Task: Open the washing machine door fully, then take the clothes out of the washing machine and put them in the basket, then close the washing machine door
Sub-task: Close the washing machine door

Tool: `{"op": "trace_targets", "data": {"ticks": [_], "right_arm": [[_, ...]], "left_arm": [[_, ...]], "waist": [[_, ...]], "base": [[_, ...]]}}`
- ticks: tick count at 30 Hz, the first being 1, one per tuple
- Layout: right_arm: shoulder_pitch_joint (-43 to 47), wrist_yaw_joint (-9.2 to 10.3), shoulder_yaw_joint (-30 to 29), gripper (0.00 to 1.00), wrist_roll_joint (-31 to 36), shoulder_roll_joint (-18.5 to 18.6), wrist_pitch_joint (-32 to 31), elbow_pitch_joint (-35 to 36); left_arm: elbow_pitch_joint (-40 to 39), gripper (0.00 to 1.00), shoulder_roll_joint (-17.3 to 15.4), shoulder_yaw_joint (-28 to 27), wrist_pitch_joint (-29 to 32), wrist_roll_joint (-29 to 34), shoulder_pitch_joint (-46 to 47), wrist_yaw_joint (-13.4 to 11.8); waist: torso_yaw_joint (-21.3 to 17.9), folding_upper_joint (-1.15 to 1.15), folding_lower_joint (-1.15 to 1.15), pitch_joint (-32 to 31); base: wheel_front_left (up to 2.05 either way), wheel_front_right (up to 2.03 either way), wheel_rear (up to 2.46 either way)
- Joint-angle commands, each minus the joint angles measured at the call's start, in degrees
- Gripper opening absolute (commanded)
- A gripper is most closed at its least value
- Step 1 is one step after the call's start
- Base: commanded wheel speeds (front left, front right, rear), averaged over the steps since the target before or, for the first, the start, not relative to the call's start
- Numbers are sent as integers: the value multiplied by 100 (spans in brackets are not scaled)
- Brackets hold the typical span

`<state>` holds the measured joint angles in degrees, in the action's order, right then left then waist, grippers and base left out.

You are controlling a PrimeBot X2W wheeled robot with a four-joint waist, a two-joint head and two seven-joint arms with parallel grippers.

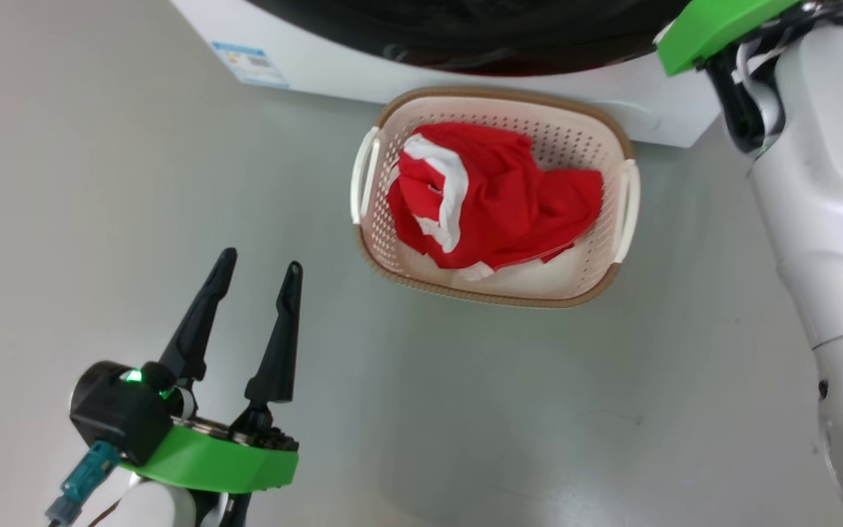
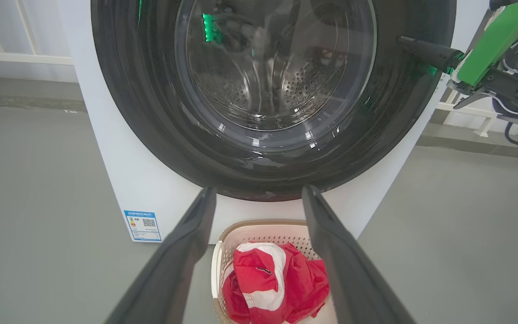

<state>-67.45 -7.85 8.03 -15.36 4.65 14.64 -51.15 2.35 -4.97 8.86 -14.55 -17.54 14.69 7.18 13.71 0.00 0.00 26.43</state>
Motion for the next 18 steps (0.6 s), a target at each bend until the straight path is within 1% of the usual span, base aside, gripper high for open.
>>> {"op": "trace_targets", "data": {"ticks": [1,6,9,14,18], "right_arm": [[-249,36,-137,0,119,-15,36,117],[-464,36,-704,0,451,8,36,118],[-489,36,-839,0,593,-44,36,131],[-316,36,-813,0,600,-132,36,321],[42,36,-623,0,369,-168,36,611]], "left_arm": [[-99,100,-107,-168,-45,-18,105,31],[-77,100,-104,-182,-45,-26,130,31],[-52,100,-118,-208,-45,-22,156,31],[-36,100,-143,-243,-45,4,200,31],[-15,100,-174,-280,-45,28,170,31]], "waist": [[151,0,0,151],[175,0,0,215],[142,0,0,218],[-2,0,0,137],[-173,0,0,-19]], "base": [[0,0,0],[0,0,0],[0,0,0],[0,0,0],[0,0,0]]}}
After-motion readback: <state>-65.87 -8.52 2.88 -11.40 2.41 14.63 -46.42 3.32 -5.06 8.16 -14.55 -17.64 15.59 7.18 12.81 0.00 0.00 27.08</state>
